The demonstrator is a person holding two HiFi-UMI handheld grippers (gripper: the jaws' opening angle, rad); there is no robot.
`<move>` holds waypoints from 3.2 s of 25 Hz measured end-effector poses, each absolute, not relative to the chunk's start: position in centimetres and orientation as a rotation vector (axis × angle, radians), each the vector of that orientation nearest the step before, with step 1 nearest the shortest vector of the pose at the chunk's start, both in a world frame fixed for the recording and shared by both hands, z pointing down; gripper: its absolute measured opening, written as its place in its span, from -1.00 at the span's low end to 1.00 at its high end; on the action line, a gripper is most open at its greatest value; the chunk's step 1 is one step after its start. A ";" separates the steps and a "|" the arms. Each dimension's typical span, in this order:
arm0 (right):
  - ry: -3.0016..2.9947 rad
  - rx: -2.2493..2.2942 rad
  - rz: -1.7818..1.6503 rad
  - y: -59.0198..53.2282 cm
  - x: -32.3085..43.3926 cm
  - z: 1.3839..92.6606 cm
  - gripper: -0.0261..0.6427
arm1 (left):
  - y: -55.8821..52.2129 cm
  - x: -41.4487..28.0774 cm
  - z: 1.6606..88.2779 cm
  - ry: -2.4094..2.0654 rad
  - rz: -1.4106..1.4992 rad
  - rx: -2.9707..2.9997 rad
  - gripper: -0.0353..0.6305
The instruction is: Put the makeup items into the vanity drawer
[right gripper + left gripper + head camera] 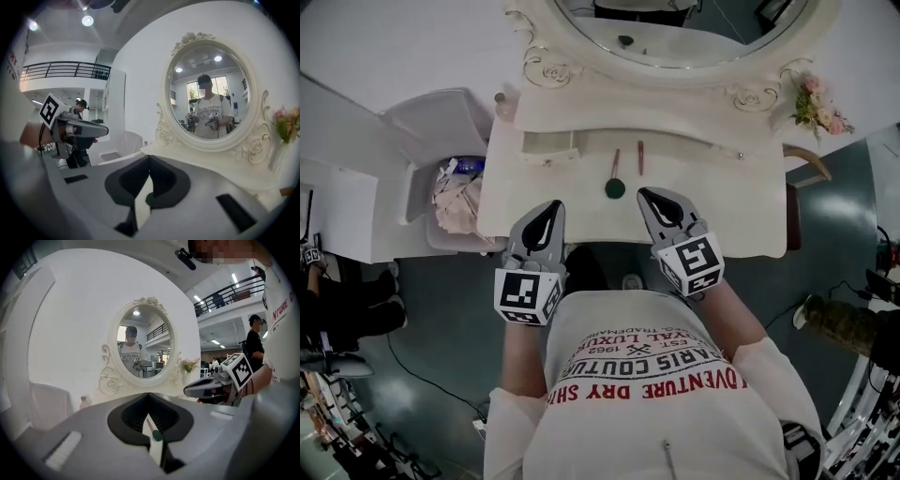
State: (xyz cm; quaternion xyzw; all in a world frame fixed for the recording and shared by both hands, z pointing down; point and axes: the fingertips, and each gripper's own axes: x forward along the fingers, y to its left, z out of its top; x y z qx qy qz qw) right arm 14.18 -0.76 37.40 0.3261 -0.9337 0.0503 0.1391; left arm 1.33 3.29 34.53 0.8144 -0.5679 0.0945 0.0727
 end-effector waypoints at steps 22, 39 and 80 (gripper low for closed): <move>-2.071 1.051 0.635 -13.8 14.7 56.2 -0.55 | -13.4 1.3 43.1 -1.156 0.363 2.640 -0.87; -1.804 1.043 0.746 -14.7 15.5 61.8 -0.59 | -13.2 -0.5 45.5 -1.171 0.388 2.567 -0.87; -2.053 0.429 0.331 -14.1 -9.8 54.9 -0.79 | -8.1 -21.3 41.0 -1.632 0.306 2.427 -0.87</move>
